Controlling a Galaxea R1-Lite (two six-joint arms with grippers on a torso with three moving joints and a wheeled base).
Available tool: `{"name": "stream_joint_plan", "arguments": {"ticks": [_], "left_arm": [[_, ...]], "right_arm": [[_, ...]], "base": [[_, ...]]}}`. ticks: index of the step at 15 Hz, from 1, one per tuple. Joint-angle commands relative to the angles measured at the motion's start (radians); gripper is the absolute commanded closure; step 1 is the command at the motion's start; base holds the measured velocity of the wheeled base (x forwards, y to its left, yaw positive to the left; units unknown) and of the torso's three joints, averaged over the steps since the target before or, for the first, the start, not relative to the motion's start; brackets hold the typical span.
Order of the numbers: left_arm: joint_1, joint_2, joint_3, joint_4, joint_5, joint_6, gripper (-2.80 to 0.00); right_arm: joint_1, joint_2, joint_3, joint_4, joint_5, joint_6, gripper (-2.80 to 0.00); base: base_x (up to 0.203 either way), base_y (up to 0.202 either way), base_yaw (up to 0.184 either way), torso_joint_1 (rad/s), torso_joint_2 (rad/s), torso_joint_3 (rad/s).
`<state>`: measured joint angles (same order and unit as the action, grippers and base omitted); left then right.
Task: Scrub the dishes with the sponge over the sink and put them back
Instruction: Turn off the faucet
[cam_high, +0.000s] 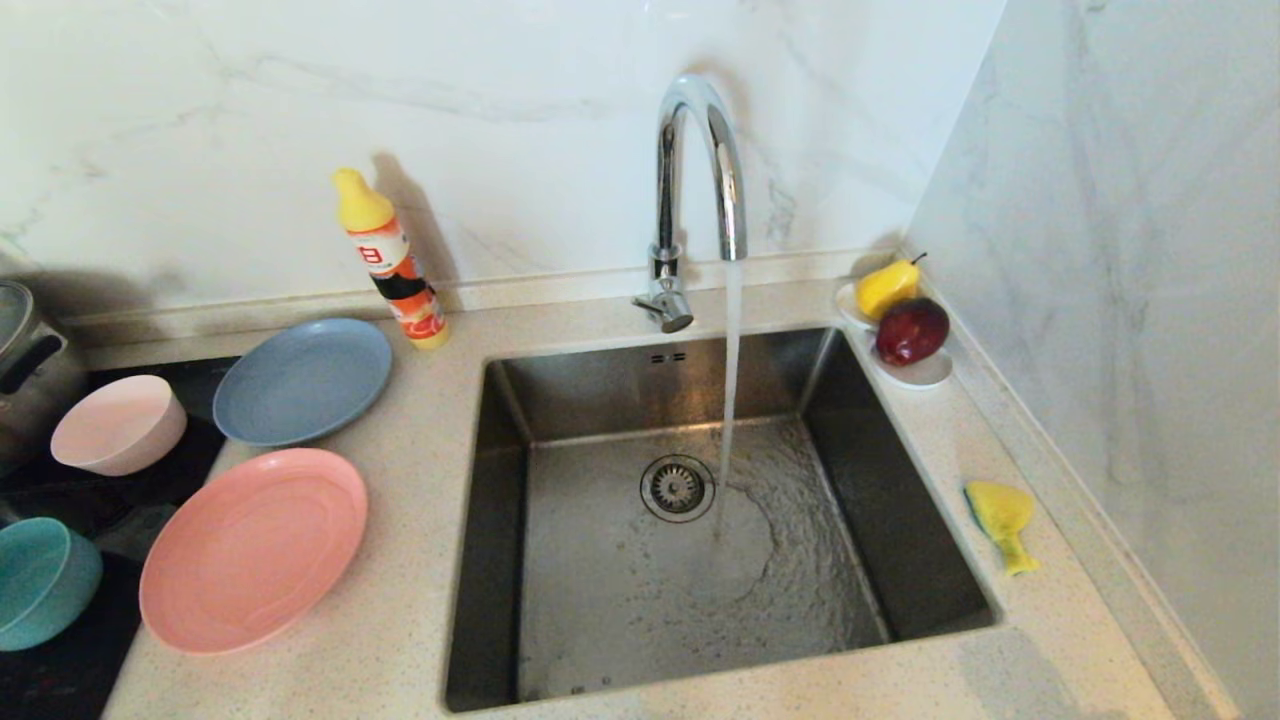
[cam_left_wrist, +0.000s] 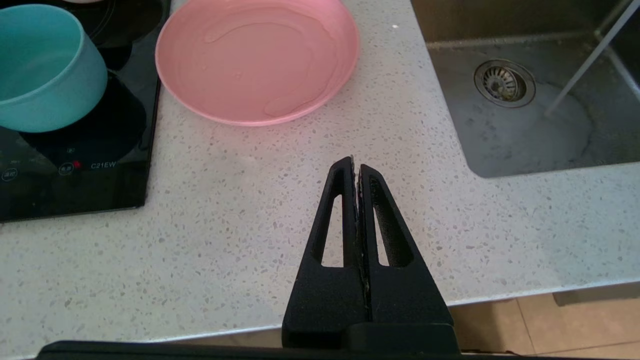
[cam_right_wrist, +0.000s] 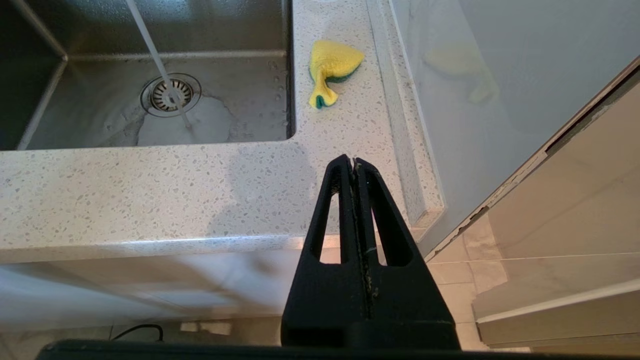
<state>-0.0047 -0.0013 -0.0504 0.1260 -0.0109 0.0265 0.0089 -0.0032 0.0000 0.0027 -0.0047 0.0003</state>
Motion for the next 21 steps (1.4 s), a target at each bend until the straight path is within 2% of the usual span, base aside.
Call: {"name": "stream_joint_plan", "arguments": {"ticks": [1,3,5,7,9,12,14,16,19,21], "left_arm": [[0.0,0.001,0.0,0.001,-0.005,0.009,0.0],[0.001,0.005,-0.037,0.002,-0.015,0.046,0.0],[0.001,0.067,-0.173,0.011,-0.057,0.048,0.0],[0.0,0.243,-0.326,0.009,-0.113,0.034,0.0],[0.0,0.462,-0.473,0.006,-0.224,-0.004,0.0],[-0.007,0.811,-0.66,-0.001,-0.443,-0.047,0.0],[-0.061,1.05,-0.793,-0.012,-0.539,-0.09,0.0],[-0.14,1.257,-0.904,-0.062,-0.593,-0.14,0.0],[-0.284,1.512,-1.012,-0.192,-0.626,-0.222,0.0],[-0.343,1.637,-1.042,-0.295,-0.632,-0.305,0.0]], "right_arm": [[0.0,-0.001,0.0,-0.001,0.0,0.001,0.0],[0.0,0.0,0.0,0.0,-0.001,0.0,0.0],[0.0,0.0,0.0,0.0,-0.001,0.0,0.0],[0.0,0.0,0.0,-0.001,0.0,0.0,0.0],[0.0,0.0,0.0,-0.001,0.0,0.0,0.0],[0.0,0.0,0.0,-0.001,0.0,0.0,0.0],[0.0,0.0,0.0,0.0,0.0,0.0,0.0],[0.0,0.0,0.0,0.0,0.0,0.0,0.0],[0.0,-0.001,0.0,-0.001,-0.001,0.0,0.0],[0.0,0.0,0.0,0.0,0.0,0.0,0.0]], "base": [[0.0,0.0,0.0,0.0,0.0,0.0],[0.0,0.0,0.0,0.0,0.0,0.0],[0.0,0.0,0.0,0.0,0.0,0.0],[0.0,0.0,0.0,0.0,0.0,0.0],[0.0,0.0,0.0,0.0,0.0,0.0],[0.0,0.0,0.0,0.0,0.0,0.0],[0.0,0.0,0.0,0.0,0.0,0.0],[0.0,0.0,0.0,0.0,0.0,0.0],[0.0,0.0,0.0,0.0,0.0,0.0],[0.0,0.0,0.0,0.0,0.0,0.0]]}}
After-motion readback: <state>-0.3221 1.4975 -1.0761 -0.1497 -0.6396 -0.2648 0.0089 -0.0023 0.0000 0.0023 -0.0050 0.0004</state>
